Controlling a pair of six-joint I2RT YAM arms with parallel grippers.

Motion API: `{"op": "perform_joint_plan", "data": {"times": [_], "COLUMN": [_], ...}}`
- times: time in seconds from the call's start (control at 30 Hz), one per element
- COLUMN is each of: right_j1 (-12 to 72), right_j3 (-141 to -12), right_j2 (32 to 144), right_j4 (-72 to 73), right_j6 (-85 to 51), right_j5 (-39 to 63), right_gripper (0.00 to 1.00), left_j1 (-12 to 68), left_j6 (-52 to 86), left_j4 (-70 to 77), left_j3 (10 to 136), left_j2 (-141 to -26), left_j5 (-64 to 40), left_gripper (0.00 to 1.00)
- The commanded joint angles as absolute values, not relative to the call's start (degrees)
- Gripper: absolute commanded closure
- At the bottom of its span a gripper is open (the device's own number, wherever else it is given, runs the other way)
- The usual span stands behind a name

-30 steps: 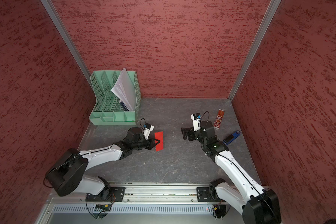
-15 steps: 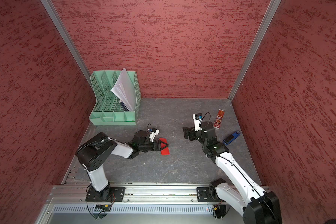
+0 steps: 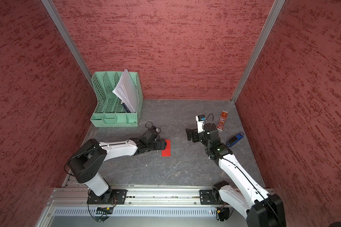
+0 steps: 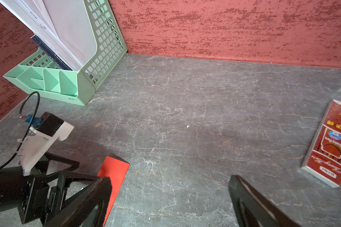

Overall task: Fold the square paper along the opposite sides
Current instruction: Place the paper at the center of the board, then reset both arms

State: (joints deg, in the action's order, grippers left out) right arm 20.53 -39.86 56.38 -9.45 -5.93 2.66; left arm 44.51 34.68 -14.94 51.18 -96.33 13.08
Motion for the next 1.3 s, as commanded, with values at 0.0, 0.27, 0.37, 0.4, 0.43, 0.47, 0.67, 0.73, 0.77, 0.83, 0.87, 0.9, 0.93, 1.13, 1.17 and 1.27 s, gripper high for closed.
{"op": "perform_joint_plan", "data": {"times": [0.0,0.27,0.37,0.4,0.43,0.47,0.67,0.73,0.77,0.83,0.87,0.9,0.93,1.13,1.17,1.27], "right_j1": [20.39,16.98,15.54,15.02,14.49,13.86,10.98,8.84,8.39,6.65,5.45,4.72,4.59,2.35,2.33,2.33], "right_j3": [-40.88,-42.03,-38.52,-36.79,-34.95,-33.31,-23.44,-22.16,-20.88,-17.55,-16.49,-16.18,-16.17,-17.31,-17.68,-18.82], "right_j2": [55.87,60.50,65.34,66.72,67.63,68.20,76.27,78.43,80.38,86.39,88.19,90.13,89.76,89.00,88.73,88.86], "right_j4": [-9.45,-0.49,7.78,11.18,14.49,17.17,44.03,46.11,49.64,61.08,63.09,66.42,64.74,61.53,60.75,58.80], "right_j6": [-5.40,-1.92,1.99,3.26,3.47,3.29,8.38,6.99,6.39,4.22,2.26,1.62,1.15,-0.75,-0.78,-0.87], "right_j5": [0.19,-12.60,-17.48,-18.41,-18.67,-18.17,-15.40,-11.03,-10.86,-11.33,-11.34,-11.65,-11.97,-9.15,-9.31,-9.73], "right_gripper": [0.01,0.02,0.02,0.01,0.02,0.01,0.01,0.01,0.02,0.02,0.01,0.02,0.02,0.01,0.02,0.02], "left_j1": [46.90,39.33,20.47,14.87,11.06,8.92,5.65,4.52,3.60,3.41,2.28,1.99,1.94,2.95,2.99,1.95], "left_j6": [37.43,1.81,2.09,1.78,1.19,0.35,-5.20,-5.28,-5.16,-6.41,-5.94,-5.69,-5.43,-1.94,-1.90,-2.73], "left_j4": [-34.35,3.37,14.82,20.10,25.79,30.56,38.86,45.80,49.70,54.75,56.07,55.60,54.82,59.09,64.54,70.88], "left_j3": [53.11,41.30,34.10,30.68,27.25,24.92,20.21,17.26,15.76,13.79,13.14,13.12,13.26,8.54,7.37,9.15], "left_j2": [-93.36,-64.69,-57.70,-56.62,-56.41,-56.84,-63.41,-66.45,-68.58,-68.95,-68.86,-68.62,-68.35,-71.12,-73.86,-83.78], "left_j5": [36.28,50.53,27.60,19.48,15.52,14.46,14.72,12.80,11.71,11.40,8.26,7.69,7.26,4.95,6.43,3.86], "left_gripper": [0.00,0.00,0.00,0.00,0.00,0.00,0.00,0.00,0.00,0.00,0.00,0.00,0.00,0.00,0.00,0.00]}}
